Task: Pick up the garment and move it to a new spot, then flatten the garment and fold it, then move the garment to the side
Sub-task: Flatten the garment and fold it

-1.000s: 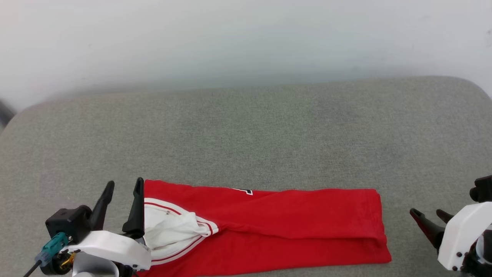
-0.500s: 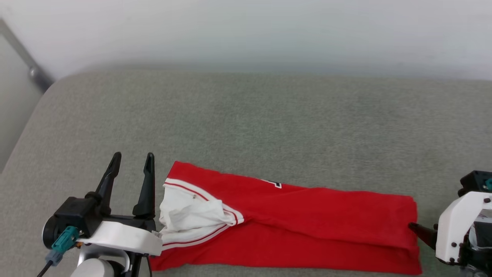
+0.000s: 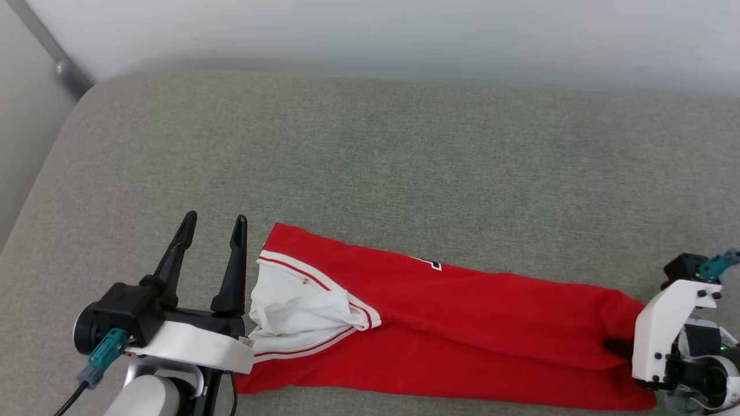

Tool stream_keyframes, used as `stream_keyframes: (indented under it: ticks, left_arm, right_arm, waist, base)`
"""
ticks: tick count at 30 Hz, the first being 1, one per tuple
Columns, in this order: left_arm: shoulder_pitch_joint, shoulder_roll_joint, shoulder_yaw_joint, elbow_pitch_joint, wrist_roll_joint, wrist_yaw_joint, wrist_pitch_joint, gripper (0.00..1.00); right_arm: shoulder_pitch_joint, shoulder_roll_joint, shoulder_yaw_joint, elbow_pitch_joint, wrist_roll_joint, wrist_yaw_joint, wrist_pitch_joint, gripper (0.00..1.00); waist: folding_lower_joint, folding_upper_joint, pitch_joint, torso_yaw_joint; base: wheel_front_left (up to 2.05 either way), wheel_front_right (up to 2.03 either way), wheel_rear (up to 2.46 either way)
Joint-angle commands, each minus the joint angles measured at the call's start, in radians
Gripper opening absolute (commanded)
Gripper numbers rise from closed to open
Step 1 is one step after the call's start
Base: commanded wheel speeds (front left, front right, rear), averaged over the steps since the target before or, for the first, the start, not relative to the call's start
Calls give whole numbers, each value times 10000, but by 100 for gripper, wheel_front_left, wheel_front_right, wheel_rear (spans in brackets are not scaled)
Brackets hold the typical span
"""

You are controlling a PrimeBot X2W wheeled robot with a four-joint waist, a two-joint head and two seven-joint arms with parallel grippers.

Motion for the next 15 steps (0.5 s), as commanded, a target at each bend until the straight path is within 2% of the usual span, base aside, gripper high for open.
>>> stream_keyframes:
  ticks: [1,10,15]
  left_arm:
    - [-62,-5,-13,52,50,-32,-67,100]
    - [242,180,-129,273,182,169,173,100]
    - [552,262,-79,322,202,409,237,100]
  right_arm:
    - [22,137,309,231,125,-4,-23,0]
    - [-391,-400,558,-320,326,-4,-486,0]
    - [-341,-915,-32,-914,148,-4,-95,0]
  waist:
    - [-1,0,-89,-127]
    - [-1,0,-689,-548]
    - [-1,0,-942,-1018]
  base:
    - [0,0,0]
    - [0,0,0]
    - [0,0,0]
